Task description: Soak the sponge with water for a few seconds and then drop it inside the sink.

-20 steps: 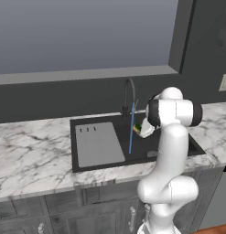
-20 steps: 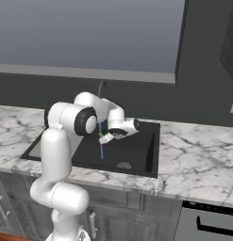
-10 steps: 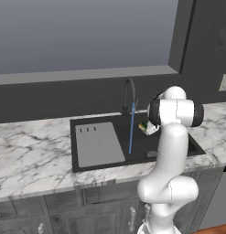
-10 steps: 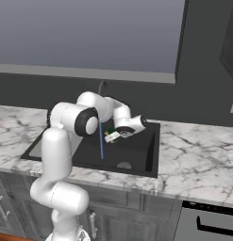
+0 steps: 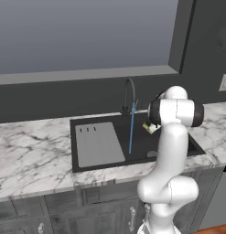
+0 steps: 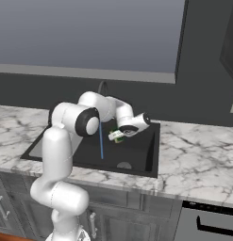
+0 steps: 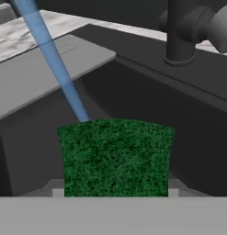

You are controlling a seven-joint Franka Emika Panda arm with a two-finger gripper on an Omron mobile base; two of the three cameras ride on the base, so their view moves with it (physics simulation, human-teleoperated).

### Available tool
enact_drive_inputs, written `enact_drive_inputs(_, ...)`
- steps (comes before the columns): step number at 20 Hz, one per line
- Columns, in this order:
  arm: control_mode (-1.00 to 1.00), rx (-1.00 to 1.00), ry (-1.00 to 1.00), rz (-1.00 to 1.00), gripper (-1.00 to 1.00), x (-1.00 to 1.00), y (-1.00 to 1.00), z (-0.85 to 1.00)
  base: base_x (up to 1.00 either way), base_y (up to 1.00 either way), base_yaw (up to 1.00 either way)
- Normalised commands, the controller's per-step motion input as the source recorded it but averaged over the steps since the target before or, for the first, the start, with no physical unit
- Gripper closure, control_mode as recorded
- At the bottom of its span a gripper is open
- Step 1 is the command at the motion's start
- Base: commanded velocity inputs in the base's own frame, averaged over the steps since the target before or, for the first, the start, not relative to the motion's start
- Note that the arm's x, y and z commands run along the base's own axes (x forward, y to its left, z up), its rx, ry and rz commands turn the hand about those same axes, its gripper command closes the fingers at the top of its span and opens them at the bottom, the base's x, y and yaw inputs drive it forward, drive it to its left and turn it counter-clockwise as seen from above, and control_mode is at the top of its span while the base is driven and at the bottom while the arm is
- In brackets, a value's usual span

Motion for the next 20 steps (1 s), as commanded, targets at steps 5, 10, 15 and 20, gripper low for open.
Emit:
enact_drive_inputs(5, -1.0, -0.09, 0.06, -0.2, 1.0, 0.0, 0.0, 0.0, 0.0, 0.0, 0.0)
enact_drive_inputs(10, -1.0, -0.14, 0.05, -0.22, 1.0, 0.0, 0.0, 0.0, 0.0, 0.0, 0.0)
enact_drive_inputs(15, -1.0, -0.11, 0.07, -0.21, 1.0, 0.0, 0.0, 0.0, 0.0, 0.0, 0.0)
enact_drive_inputs(20, -1.0, -0.1, 0.1, -0.21, 1.0, 0.0, 0.0, 0.0, 0.0, 0.0, 0.0)
